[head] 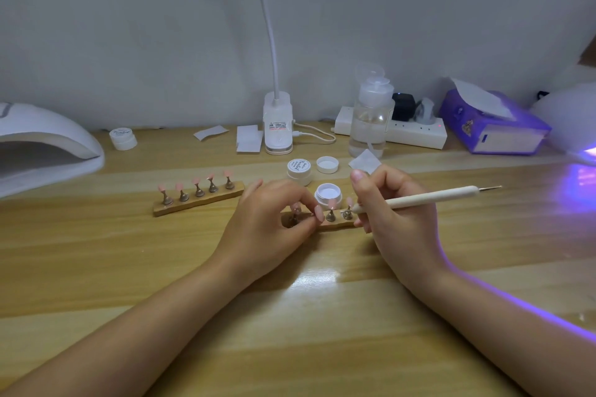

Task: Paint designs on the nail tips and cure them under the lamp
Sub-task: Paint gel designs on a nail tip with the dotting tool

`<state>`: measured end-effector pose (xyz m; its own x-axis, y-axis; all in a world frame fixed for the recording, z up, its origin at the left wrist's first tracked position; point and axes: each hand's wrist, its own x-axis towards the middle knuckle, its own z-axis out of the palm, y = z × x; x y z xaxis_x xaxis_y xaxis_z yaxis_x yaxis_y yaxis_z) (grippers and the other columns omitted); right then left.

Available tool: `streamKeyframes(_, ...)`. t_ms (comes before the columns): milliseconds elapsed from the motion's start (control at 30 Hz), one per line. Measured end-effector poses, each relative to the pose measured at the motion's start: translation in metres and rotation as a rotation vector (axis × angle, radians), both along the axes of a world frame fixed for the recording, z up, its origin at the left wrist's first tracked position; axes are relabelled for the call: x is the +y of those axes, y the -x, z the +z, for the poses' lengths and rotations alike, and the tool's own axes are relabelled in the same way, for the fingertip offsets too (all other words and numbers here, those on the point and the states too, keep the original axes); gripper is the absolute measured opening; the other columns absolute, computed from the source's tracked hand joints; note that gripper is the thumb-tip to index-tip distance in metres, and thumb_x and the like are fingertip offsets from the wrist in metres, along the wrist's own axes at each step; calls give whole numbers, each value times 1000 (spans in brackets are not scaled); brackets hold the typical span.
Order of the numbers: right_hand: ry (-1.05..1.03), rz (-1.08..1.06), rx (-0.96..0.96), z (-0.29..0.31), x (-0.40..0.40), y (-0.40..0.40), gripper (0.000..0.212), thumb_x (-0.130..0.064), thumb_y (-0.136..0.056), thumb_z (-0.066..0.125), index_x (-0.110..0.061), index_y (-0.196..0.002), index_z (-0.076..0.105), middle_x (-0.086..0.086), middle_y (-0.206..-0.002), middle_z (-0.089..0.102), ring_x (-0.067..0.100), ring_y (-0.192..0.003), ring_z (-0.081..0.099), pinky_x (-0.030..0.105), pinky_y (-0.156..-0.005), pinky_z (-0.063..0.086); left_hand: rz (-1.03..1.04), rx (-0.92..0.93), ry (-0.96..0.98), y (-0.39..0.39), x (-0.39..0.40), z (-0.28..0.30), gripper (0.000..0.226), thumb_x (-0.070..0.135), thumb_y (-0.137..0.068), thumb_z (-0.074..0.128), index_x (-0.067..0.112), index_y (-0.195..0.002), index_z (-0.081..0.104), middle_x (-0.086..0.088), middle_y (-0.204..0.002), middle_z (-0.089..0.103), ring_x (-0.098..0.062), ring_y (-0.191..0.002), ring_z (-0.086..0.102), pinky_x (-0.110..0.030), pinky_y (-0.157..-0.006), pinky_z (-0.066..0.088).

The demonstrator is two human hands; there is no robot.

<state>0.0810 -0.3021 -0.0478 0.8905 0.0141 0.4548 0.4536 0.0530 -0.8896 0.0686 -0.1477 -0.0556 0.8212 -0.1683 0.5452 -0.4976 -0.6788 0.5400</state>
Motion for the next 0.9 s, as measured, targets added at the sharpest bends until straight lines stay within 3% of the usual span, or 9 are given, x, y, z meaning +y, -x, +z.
streamKeyframes(133, -33, 19, 25, 1, -1, 1, 33, -38, -75, 57, -16, -54, 44, 1, -41, 50, 6, -37, 44, 13, -45, 37, -47, -228, 113, 6, -1, 5, 7, 19, -75, 66, 20, -71, 60, 11, -87, 62, -5, -86, 60, -38, -80, 46)
streamKeyframes(233, -57, 29, 44, 0, -2, -1, 33, -40, -75, 56, -18, -54, 44, 0, -38, 47, 10, -37, 43, 13, -45, 37, -105, -310, 129, 11, -4, 7, 14, 8, -75, 69, 15, -69, 58, 4, -83, 64, -5, -74, 60, -19, -65, 46)
streamKeyframes(333, -69, 34, 49, -1, -3, -3, 32, -39, -76, 56, -20, -54, 44, -3, -38, 46, 13, -39, 45, 18, -46, 39, -202, -183, 185, 17, -7, 6, 14, -1, -73, 68, 10, -69, 61, 3, -79, 66, -3, -70, 61, -19, -50, 47)
streamKeyframes(467, -82, 45, 42, 0, -2, -3, 30, -37, -76, 57, -14, -61, 44, -4, -40, 51, 10, -38, 47, 18, -44, 40, -295, 34, 254, 22, -10, 5, 17, 1, -73, 64, 19, -72, 62, -1, -75, 65, -8, -64, 65, -24, -51, 51)
streamKeyframes(567, -106, 63, 53, 0, -2, -3, 27, -34, -76, 56, -12, -67, 43, -5, -42, 54, 9, -38, 48, 18, -43, 40, -353, 103, 250, 22, -10, 2, 18, -6, -74, 64, 12, -74, 65, -6, -77, 65, -8, -65, 67, -23, -50, 50)
streamKeyframes(767, -108, 104, 42, 1, -3, -2, 17, -22, -81, 59, -13, -74, 46, 1, -44, 54, 4, -39, 50, 10, -41, 37, -389, 234, 322, 19, -8, 0, 8, -1, -76, 64, 6, -76, 69, -11, -77, 67, -16, -69, 67, -46, -60, 54)
streamKeyframes(833, -103, 129, 53, 0, -3, -3, 14, -11, -85, 58, -13, -77, 47, 1, -45, 54, 3, -41, 51, 11, -43, 39, -385, 229, 365, 19, -8, -1, 9, -3, -76, 64, 4, -76, 69, -11, -77, 68, -15, -69, 69, -42, -61, 55)
streamKeyframes(900, -113, 156, 79, -1, -4, -4, 17, -4, -86, 58, -14, -78, 46, -2, -46, 54, 4, -44, 52, 14, -44, 42, -376, 207, 416, 18, -8, -1, 13, -7, -75, 65, 4, -81, 70, -10, -78, 69, -12, -69, 70, -26, -61, 55)
